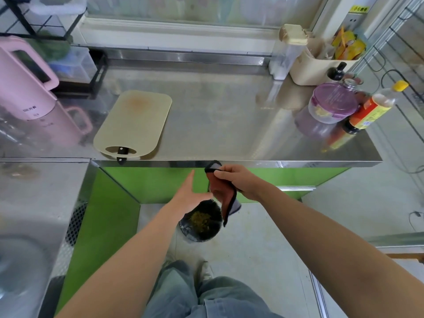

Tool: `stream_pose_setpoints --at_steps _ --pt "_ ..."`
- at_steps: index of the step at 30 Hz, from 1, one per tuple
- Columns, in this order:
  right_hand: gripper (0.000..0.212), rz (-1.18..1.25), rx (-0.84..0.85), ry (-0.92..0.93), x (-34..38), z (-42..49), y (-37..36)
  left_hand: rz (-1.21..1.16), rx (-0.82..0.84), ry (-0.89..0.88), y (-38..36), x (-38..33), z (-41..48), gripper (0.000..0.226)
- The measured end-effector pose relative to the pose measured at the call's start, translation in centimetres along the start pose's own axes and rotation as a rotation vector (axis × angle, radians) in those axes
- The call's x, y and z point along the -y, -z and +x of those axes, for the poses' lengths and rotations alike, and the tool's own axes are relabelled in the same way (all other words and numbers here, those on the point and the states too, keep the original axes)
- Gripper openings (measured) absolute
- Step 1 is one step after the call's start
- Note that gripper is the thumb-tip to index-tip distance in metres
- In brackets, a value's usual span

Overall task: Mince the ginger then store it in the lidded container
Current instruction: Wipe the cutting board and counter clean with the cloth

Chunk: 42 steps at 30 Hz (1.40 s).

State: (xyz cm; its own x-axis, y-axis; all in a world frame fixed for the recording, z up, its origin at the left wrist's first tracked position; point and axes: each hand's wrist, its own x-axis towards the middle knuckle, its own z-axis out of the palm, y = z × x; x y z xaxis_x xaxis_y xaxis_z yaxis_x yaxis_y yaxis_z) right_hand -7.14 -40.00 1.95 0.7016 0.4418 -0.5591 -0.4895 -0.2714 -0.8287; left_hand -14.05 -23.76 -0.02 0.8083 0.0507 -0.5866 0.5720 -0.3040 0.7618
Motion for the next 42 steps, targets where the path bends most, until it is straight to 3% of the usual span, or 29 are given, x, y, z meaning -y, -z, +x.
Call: stream_pose_setpoints --at_steps 2,4,6,8,10,11,13,15,18,19,21,23,24,26,28,29,30,32,34,36,39,40,42 --pt "0.011 0.017 0.080 -0.046 0.4 -0.3 0.6 0.031 -0.012 -0.063 0.2 0.2 0.7 0.080" --pt "0.011 -0.017 0.134 -0.082 0.6 -0.3 1.2 0.196 -0.045 -0.103 0.4 0.2 1.1 0.052" --pt "0.011 -0.066 0.165 -0.121 0.5 -0.2 1.5 0.285 -0.133 -0.199 0.5 0.3 1.3 0.056" --pt "0.011 -0.063 0.187 -0.150 0.4 -0.2 1.5 0.201 -0.020 -0.241 0.7 0.1 1.4 0.066" --pt "0.011 -0.085 0.145 -0.114 0.5 -0.1 1.2 0.270 0.093 -0.226 0.6 0.0 1.3 0.031" --pt "0.011 -0.100 0.077 -0.072 0.3 0.1 1.1 0.337 0.006 -0.230 0.6 0.0 1.4 0.011" --pt "0.008 -0.143 -0.080 -0.005 0.0 0.5 0.9 0.345 -0.234 -0.218 1.0 0.0 1.5 0.010" --pt "0.018 -0.383 -0.053 -0.039 -0.1 0.4 1.0 0.315 -0.296 -0.250 1.0 -0.1 1.2 0.012" --pt "0.016 -0.828 0.158 -0.230 0.2 0.0 0.9 0.332 -0.287 -0.323 0.3 -0.2 0.2 0.007" --pt "0.013 -0.874 0.091 -0.216 0.5 0.0 0.8 0.294 -0.293 -0.309 0.1 -0.2 0.1 0.007" --pt "0.013 -0.828 -0.228 -0.072 0.4 0.5 1.0 0.223 -0.279 -0.230 0.1 -0.1 0.1 0.013" --pt "0.010 -0.657 -0.525 0.102 0.3 0.7 0.8 0.417 -0.241 -0.167 0.6 0.0 0.3 0.022" --pt "0.007 -0.606 -0.541 0.128 0.2 0.8 0.5 0.596 -0.226 -0.148 0.8 0.0 0.5 0.020" --pt "0.005 -0.581 -0.327 0.073 0.1 1.0 -0.4 0.818 -0.197 -0.117 0.8 0.0 0.6 0.021" --pt "0.017 -0.614 -0.114 -0.031 -0.3 1.0 -1.2 0.847 -0.251 -0.125 0.8 0.0 0.7 0.024" --pt "0.020 -0.616 -0.147 -0.027 -0.4 1.2 -1.1 0.812 -0.336 -0.136 1.1 0.2 0.7 0.023" --pt "0.021 -0.627 -0.281 0.025 -0.6 1.4 -0.8 0.721 -0.408 -0.124 1.5 0.4 0.7 0.022" --pt "0.020 -0.587 -0.491 0.099 -0.9 1.5 -0.1 0.499 -0.405 -0.086 2.2 0.8 0.7 0.020" --pt "0.015 -0.478 -0.346 0.081 -1.0 1.3 0.0 0.328 -0.190 -0.070 2.4 0.7 0.3 0.019" --pt "0.012 -0.470 -0.188 0.024 -1.2 0.8 -0.4 0.310 -0.024 -0.045 2.5 0.9 -0.1 0.018" --pt "0.017 -0.335 -0.187 0.082 -0.3 0.1 -0.3 0.306 -0.064 -0.003 3.6 1.6 -0.3 0.016" --pt "0.017 -0.277 -0.150 0.097 0.1 -0.2 -0.4 0.241 -0.063 0.006 4.1 1.8 -0.6 0.008" --pt "0.007 -0.219 -0.030 0.109 1.0 -0.6 -0.9 0.038 -0.017 0.005 4.9 1.6 -1.4 0.015"
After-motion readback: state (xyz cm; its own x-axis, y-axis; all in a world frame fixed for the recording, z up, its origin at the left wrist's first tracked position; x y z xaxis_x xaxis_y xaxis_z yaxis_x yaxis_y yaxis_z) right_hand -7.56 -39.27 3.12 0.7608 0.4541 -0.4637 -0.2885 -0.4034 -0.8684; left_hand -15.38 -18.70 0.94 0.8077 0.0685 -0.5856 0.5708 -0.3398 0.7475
